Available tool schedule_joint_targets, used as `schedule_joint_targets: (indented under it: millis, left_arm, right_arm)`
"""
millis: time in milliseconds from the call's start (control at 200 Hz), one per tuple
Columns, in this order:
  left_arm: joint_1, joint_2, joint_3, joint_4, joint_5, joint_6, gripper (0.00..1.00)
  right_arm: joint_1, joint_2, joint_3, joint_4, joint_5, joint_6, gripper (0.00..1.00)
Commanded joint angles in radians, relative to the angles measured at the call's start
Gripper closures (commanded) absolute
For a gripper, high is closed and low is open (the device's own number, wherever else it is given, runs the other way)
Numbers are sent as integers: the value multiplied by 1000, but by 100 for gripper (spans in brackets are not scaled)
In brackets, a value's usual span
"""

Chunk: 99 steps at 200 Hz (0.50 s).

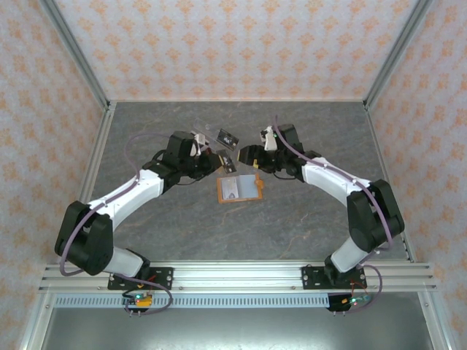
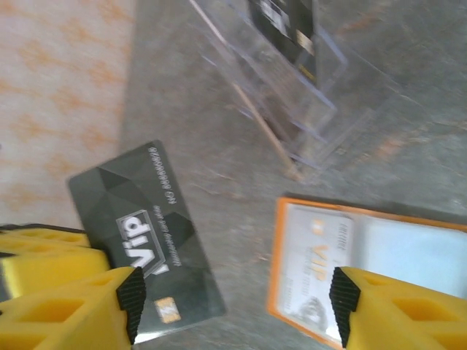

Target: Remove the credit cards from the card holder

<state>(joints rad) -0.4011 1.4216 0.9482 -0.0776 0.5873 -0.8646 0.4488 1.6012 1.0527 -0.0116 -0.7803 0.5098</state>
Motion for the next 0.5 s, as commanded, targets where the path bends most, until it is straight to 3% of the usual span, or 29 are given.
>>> schedule_joint_targets:
  millis: [0, 235, 490]
  left_arm:
    - [7, -38, 29, 122, 11, -65, 97]
    - [23, -32, 28, 286, 61, -179, 99]
    - [35, -6, 24, 372, 100, -248, 100]
  right_arm:
    - [-20, -4, -10, 214, -154, 147, 28]
    - [-36, 1, -18, 372, -239, 309, 28]
    - [-42, -7, -21, 478, -282, 424, 44]
